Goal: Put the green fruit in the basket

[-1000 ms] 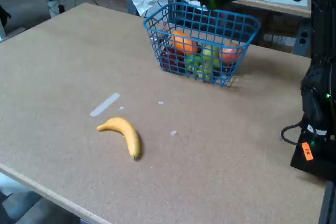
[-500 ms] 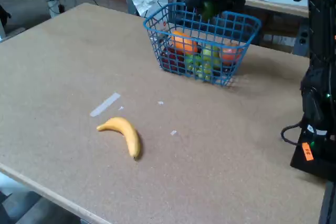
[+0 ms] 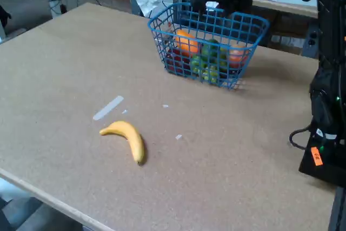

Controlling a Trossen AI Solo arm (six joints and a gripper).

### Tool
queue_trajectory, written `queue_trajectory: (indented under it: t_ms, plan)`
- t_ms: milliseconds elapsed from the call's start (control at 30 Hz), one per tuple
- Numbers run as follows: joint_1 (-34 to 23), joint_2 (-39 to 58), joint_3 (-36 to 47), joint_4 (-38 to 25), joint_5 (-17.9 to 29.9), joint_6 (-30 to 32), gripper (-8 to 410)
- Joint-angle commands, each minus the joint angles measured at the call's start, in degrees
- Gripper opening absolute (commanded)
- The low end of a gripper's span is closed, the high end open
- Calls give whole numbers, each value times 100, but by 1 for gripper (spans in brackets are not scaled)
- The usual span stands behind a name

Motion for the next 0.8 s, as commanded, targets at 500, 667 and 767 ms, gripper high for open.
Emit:
queue_trajectory:
  t_ms: [500, 667, 767]
  plan:
    - [317, -544, 2, -111, -619, -111, 362]
    - [358, -1008, 2, -186, -577, 7, 362]
    - [358, -1335, 0, -201, -577, 4, 362]
